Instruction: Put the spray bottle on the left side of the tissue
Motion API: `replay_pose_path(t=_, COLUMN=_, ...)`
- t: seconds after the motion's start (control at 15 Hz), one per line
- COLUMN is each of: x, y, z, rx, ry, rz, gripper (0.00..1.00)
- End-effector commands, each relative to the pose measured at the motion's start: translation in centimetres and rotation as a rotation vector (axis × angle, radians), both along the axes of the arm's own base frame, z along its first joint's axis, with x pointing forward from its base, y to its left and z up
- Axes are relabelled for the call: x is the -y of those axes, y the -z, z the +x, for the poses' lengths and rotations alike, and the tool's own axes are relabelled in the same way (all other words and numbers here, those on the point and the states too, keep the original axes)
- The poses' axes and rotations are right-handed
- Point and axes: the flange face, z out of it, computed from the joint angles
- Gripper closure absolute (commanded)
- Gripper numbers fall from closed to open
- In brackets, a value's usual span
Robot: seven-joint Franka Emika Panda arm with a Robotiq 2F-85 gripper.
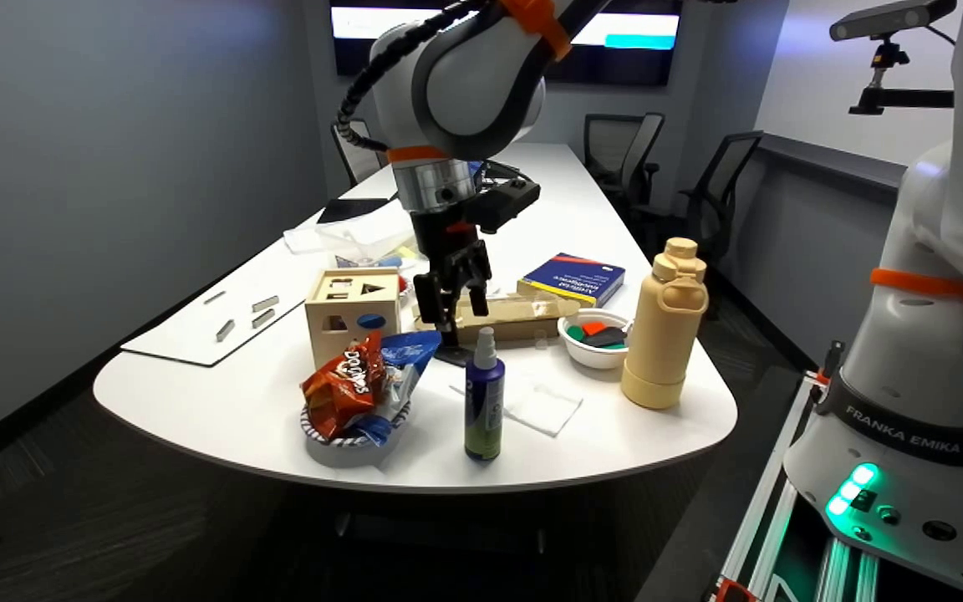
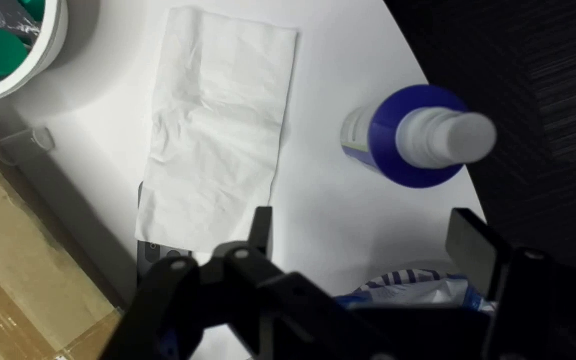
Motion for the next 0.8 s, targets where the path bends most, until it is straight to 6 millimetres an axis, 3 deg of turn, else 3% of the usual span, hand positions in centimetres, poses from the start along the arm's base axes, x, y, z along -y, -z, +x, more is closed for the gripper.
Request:
replay_pose_path(t=0.0, x=1.9, y=-3.3, z=1.7, rx=0.030, ry=0.054, rz=0.017, gripper=0.00)
replay_pose_path(t=0.4, x=9.3, y=-8.9, z=5.5, rx=0.119, ry=0.262, rz=0.085, gripper=0.00)
replay_pose_path(t=0.73, x=14.5, y=-11.3, z=6.2, rx=0.171, ry=0.388, rz=0.097, gripper=0.00)
